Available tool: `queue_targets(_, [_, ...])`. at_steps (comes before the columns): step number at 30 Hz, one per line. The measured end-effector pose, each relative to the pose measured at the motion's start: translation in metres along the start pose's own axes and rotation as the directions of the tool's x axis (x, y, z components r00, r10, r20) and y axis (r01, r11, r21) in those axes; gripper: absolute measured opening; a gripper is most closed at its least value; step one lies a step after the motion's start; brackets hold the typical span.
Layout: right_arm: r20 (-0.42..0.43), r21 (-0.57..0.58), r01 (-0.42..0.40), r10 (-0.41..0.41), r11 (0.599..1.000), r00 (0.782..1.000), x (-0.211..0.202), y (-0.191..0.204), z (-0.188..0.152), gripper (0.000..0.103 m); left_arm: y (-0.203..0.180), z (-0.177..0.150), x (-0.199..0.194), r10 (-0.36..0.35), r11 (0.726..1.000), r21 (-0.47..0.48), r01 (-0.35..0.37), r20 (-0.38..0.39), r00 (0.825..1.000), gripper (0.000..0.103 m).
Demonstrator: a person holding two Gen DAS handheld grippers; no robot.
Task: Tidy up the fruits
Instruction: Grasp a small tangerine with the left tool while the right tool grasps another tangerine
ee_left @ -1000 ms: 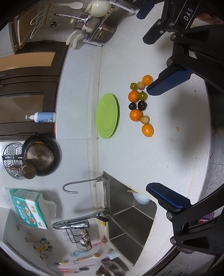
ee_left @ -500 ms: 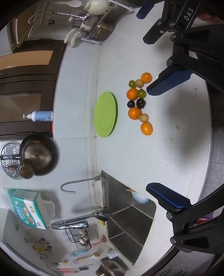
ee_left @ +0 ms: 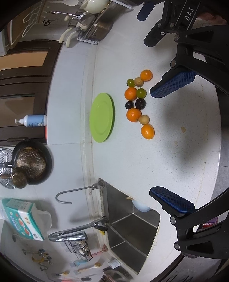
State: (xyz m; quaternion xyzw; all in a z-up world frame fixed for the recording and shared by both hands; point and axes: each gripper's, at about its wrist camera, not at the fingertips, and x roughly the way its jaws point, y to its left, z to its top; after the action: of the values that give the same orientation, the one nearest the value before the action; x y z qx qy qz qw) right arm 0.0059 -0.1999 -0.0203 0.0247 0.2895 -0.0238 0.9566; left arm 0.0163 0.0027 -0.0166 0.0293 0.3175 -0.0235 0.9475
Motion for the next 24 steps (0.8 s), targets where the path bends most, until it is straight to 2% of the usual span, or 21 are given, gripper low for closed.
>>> queue_targets(8, [-0.082,0.006,-0.005,0.005,1.000,0.997,0.038,0.002,-0.003,0.102,0.005,-0.002,0.040,-0.026,1.000,0.001,0.026,-0.089,0.996,0.094])
queue_targets(18, [-0.212,0.056,-0.034,0.046,0.998,0.976,0.093,-0.003,-0.001,0.083,-0.002,0.005,0.092,-0.061,0.996,0.055,0.071,-0.171,0.983,0.080])
queue_targets(24, [-0.267,0.064,-0.055,0.070,0.996,0.961,0.118,-0.002,-0.001,0.072,-0.008,0.005,0.123,-0.084,0.992,0.072,0.104,-0.235,0.968,0.069])
